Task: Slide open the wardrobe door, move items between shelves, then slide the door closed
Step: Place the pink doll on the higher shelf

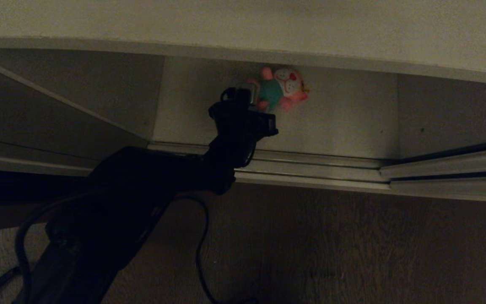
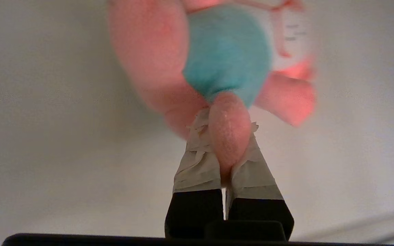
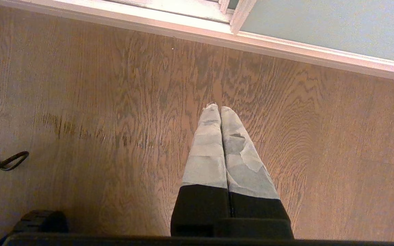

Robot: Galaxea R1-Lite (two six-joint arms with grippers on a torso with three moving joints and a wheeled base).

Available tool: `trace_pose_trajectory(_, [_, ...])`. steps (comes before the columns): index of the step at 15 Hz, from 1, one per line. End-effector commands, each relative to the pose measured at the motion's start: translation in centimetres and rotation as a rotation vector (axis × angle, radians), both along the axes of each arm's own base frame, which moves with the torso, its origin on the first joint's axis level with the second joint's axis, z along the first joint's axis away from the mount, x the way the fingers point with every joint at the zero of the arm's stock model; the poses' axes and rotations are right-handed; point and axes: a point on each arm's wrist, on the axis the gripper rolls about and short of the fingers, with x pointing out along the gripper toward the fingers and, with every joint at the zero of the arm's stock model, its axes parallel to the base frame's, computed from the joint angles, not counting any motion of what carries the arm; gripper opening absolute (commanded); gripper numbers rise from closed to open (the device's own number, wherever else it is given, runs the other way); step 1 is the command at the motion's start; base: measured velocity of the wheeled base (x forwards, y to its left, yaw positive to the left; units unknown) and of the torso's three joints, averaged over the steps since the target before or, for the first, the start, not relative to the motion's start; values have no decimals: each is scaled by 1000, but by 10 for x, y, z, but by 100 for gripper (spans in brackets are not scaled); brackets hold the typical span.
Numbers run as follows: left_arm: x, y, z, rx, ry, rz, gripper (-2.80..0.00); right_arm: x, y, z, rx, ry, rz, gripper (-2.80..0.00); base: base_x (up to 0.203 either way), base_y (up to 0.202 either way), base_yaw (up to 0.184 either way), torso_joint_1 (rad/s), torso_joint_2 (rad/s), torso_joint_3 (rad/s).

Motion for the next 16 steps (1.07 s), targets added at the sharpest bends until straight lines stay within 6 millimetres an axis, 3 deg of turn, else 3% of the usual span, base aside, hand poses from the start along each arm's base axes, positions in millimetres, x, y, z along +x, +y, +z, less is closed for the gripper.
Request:
trace_pose_trajectory(1, [-19,8,38,-38,-42,2,-280,0,0,-1,-1,3,1,-280,0,0,0,0,0,0])
trace_pose_trajectory(4, [-31,12,41,-23,1,-4,-280,0,0,-1,-1,3,1,-280,0,0,0,0,0,0])
trace_pose_trajectory(9, [-68,21,39,18,98,-16,-280,0,0,-1,-1,4,1,-280,0,0,0,0,0,0])
trace_pose_trajectory(12, [-98,30,37,63,181,3,-280,0,0,-1,-1,3,1,-280,0,0,0,0,0,0])
trace_pose_trajectory(16, [-154,58,28,166,337,-23,-280,0,0,-1,-1,3,1,-280,0,0,0,0,0,0])
